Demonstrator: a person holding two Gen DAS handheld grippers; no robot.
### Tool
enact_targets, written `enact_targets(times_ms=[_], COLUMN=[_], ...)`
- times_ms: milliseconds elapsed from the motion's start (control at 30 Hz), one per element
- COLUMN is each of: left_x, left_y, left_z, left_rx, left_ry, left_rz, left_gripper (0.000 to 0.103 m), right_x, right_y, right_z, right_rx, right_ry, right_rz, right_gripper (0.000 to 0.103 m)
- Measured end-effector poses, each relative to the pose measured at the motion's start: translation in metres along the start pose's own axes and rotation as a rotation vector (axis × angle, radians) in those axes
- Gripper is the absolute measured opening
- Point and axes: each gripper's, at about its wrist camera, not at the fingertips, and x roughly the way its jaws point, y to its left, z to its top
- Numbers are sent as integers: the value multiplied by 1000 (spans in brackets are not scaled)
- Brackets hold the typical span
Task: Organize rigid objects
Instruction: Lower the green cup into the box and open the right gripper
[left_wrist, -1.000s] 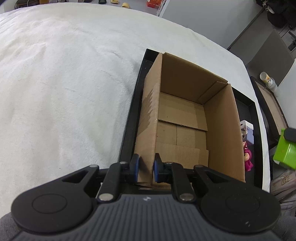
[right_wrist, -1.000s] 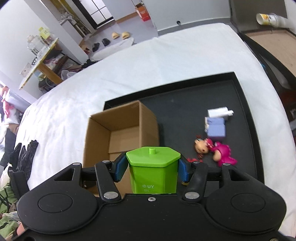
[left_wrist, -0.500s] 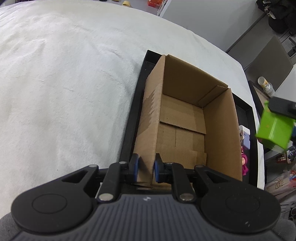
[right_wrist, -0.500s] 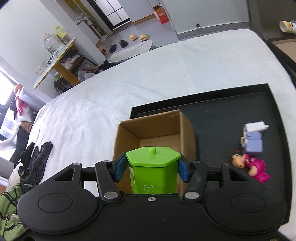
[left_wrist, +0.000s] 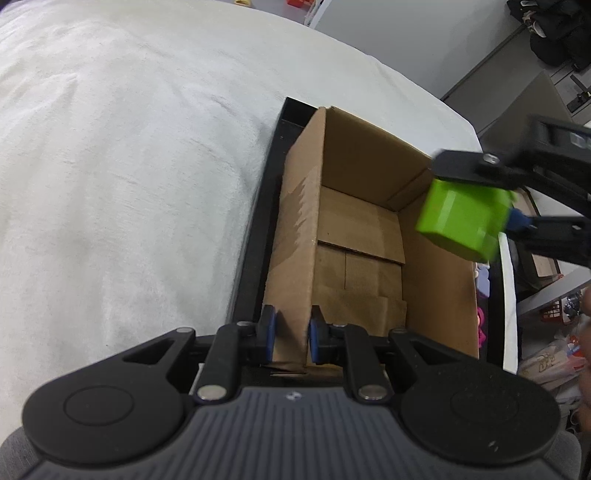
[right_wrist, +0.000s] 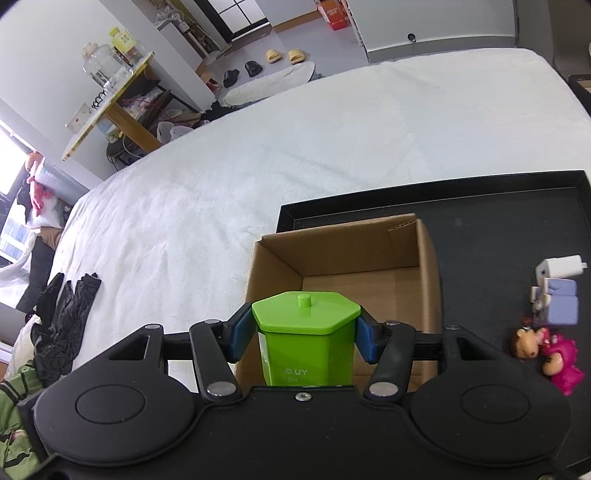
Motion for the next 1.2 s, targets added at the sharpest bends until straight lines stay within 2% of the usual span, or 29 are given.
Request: enact_targets(times_ms=[333,400,433,467,1200], left_x=[4,5,4,4,0], left_y=[1,1,1,2,-12], left_z=[5,6,6,6,6], left_rx=[-5,-7,-8,-13,32], left_ry=[12,14,13,14,2], left_rz=[-8,-8,-6,-8,60], left_gripper=[17,17,17,17,17], right_x=[31,34,34,31,-25], right_y=[15,14,13,13,-23], right_z=[9,12,12,12,-12], right_rx=[-38,-20,-14,-16,-18], right_ry=[17,16,17,2,-64], right_rz=[-20,-13,-16,-18,18], right_gripper=[56,66,75,77,78])
